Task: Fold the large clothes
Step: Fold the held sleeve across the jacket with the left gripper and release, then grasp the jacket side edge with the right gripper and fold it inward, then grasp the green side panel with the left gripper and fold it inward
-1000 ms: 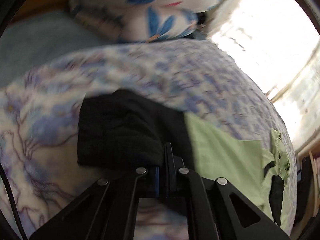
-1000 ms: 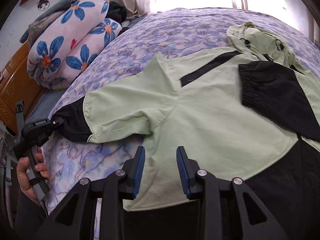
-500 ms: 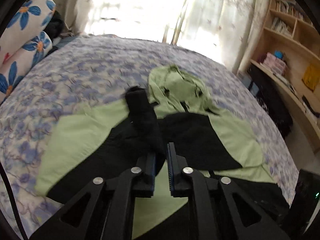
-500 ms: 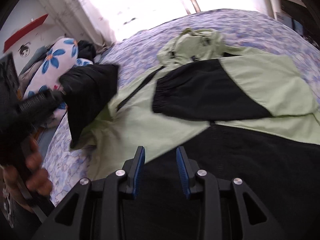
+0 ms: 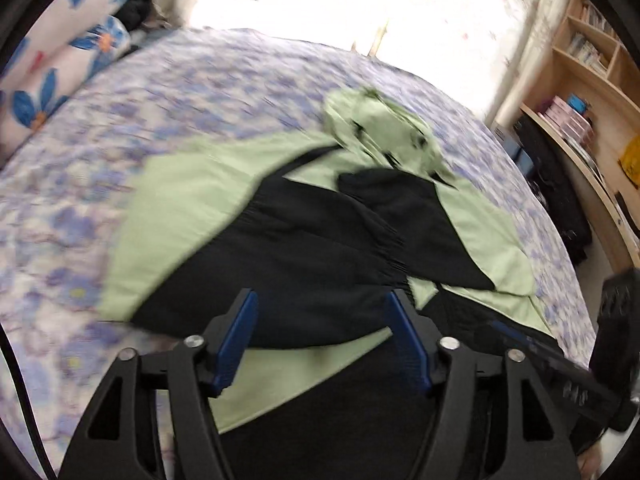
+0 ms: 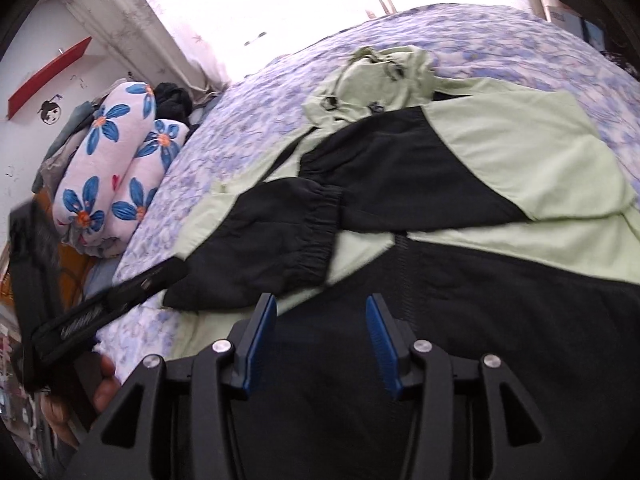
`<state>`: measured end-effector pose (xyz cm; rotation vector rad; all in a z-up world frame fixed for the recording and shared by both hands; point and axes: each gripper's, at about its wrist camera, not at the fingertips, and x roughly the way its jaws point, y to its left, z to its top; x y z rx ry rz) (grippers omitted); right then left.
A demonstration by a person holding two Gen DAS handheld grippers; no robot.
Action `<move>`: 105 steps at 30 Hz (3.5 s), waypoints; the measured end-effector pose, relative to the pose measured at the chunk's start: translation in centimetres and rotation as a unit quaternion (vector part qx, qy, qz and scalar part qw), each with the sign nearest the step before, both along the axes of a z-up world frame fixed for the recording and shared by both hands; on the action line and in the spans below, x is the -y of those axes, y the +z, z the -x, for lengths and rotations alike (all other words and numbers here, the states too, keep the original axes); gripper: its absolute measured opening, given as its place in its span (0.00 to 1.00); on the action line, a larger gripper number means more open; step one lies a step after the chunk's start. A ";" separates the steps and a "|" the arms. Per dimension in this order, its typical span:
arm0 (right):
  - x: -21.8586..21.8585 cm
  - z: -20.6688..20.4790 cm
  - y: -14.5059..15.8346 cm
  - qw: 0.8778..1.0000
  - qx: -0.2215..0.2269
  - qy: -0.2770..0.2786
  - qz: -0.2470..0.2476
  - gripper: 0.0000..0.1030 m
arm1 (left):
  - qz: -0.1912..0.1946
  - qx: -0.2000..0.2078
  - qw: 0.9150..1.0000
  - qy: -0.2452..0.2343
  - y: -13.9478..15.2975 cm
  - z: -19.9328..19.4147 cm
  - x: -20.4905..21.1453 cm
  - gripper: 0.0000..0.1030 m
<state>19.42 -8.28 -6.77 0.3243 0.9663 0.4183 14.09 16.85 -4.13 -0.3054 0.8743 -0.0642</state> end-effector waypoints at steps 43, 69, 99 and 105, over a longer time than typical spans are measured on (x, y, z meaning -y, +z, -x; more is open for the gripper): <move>17.1 -10.6 -2.5 0.989 -0.035 -0.124 0.070 0.51 | -0.037 -0.054 0.998 0.025 -4.3 -8.8 -5.2 0.69; 11.5 -19.1 -6.6 0.983 -0.008 -0.086 0.160 0.30 | -0.085 -0.068 0.989 0.095 -9.8 -20.6 -8.6 0.05; 11.5 -11.6 -6.0 0.985 -0.003 -0.057 0.162 0.00 | -0.049 -0.053 0.996 0.053 -9.7 -10.7 -4.9 0.50; 9.9 -11.0 -4.9 0.980 0.009 -0.060 0.189 0.04 | -0.083 -0.065 0.993 0.055 -9.2 -10.9 -3.5 0.51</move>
